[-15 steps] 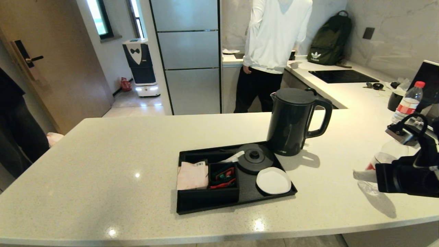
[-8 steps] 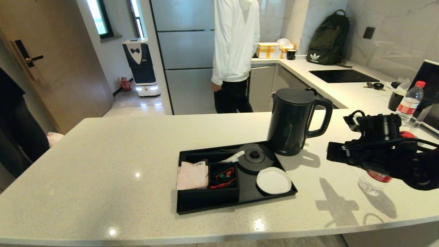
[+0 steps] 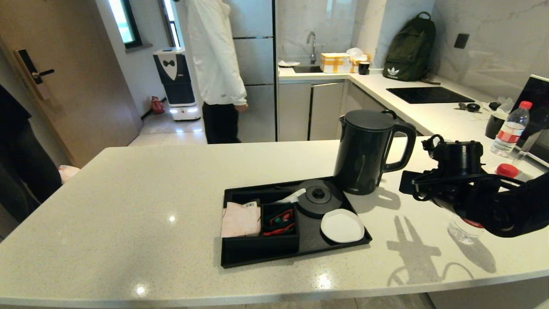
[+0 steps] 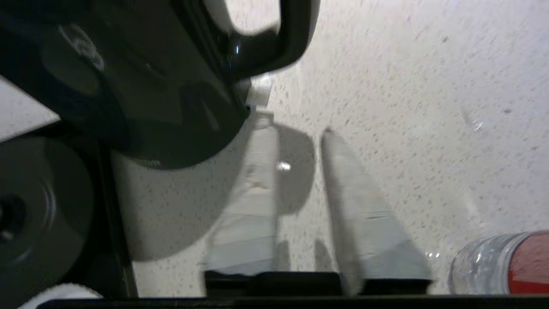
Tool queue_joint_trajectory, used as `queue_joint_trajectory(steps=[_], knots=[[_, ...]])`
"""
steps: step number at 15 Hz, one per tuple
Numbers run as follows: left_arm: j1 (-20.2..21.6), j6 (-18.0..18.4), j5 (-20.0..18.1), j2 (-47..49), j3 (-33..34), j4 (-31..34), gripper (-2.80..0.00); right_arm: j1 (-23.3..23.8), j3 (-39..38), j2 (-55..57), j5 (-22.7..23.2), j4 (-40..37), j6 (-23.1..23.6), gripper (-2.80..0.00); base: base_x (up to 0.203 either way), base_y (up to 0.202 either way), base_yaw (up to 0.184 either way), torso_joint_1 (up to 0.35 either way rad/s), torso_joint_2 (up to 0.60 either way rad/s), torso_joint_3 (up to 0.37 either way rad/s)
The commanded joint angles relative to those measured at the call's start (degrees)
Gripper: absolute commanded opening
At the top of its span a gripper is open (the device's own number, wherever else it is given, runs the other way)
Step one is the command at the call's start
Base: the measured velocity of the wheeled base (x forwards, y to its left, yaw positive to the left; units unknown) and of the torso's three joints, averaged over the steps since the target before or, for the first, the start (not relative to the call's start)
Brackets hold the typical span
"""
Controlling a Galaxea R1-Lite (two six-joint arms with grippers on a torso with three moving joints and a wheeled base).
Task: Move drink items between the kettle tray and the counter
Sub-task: Return the kettle to its original position
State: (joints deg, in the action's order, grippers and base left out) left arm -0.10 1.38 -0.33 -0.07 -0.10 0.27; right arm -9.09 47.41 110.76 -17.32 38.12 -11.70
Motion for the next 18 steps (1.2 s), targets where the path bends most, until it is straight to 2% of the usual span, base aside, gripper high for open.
queue_joint_trajectory(steps=[1, 7, 11, 18], knots=[[0.01, 0.03, -0.02, 0.07, 0.02, 0.00, -2.80, -0.05, 1.40, -0.65, -0.20, 0.54, 0.01, 0.00, 0.000, 0.000, 0.000, 0.000, 0.00, 0.000], [0.01, -0.06, -0.02, 0.07, 0.01, 0.00, -2.80, 0.36, 6.61, 1.89, -0.69, 0.71, -0.31, 0.00, 0.000, 0.000, 0.000, 0.000, 0.00, 0.000], [0.01, 0.03, -0.02, 0.07, 0.01, 0.00, -2.80, 2.67, 11.76, 5.87, -0.78, 0.76, -0.35, 0.00, 0.000, 0.000, 0.000, 0.000, 0.00, 0.000], [0.01, 0.03, -0.02, 0.07, 0.01, 0.00, -2.80, 6.31, 14.46, 13.18, -0.05, 7.23, 1.22, 0.00, 0.000, 0.000, 0.000, 0.000, 0.00, 0.000]])
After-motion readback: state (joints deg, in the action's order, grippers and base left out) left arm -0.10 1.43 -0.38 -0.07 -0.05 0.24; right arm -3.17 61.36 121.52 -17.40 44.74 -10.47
